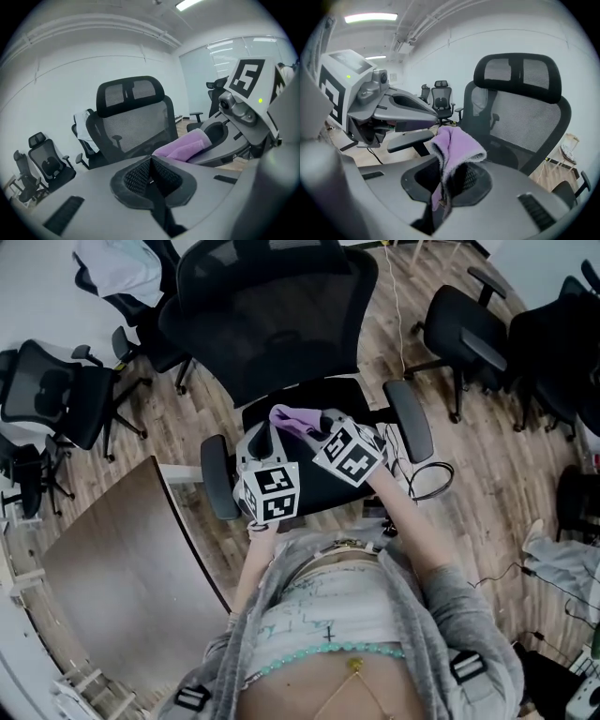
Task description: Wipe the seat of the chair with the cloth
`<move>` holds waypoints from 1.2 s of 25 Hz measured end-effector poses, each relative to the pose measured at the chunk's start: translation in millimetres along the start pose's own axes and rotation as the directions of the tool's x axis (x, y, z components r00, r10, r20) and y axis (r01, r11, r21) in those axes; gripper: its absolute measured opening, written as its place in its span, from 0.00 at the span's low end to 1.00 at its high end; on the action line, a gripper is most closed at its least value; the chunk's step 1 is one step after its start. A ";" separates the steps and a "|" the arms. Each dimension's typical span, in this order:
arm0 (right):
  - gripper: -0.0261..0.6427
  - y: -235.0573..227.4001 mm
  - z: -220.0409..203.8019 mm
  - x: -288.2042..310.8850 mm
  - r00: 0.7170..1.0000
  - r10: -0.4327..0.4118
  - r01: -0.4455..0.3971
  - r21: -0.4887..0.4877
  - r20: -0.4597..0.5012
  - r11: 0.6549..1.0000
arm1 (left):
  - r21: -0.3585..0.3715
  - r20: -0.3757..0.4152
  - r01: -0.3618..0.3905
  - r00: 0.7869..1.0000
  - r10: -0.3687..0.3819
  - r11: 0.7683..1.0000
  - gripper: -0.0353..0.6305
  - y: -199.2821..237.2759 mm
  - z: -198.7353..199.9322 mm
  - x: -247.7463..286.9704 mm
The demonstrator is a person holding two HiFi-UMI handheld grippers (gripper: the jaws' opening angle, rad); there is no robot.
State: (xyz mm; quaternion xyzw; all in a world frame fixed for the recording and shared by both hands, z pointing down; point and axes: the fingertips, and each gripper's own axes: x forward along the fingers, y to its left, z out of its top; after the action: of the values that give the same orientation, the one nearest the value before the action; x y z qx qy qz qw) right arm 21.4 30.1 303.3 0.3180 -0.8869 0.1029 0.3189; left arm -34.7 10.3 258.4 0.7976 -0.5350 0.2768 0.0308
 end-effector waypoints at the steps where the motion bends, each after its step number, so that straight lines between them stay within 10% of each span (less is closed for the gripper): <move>1: 0.11 -2.3 5.4 -5.3 1.000 -0.006 0.006 0.001 0.021 1.000 | -0.006 0.012 0.005 1.000 -0.005 1.000 0.06 -1.8 4.8 -1.3; 16: 0.11 -21.7 85.1 -74.1 0.956 -0.115 0.118 0.004 0.271 0.993 | 0.006 0.167 -0.019 0.986 0.018 1.000 0.06 -1.6 66.9 -30.3; 30: 0.11 -16.0 135.2 -122.2 0.896 -0.152 0.166 0.002 0.418 0.986 | -0.127 0.309 0.024 0.951 0.016 0.992 0.06 6.1 124.4 -70.8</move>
State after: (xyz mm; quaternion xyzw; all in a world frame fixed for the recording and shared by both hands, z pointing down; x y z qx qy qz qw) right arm 36.5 26.4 121.0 0.3985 -0.9071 -0.0086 0.1353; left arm -8.6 24.0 118.1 0.8285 -0.5484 0.1130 -0.0012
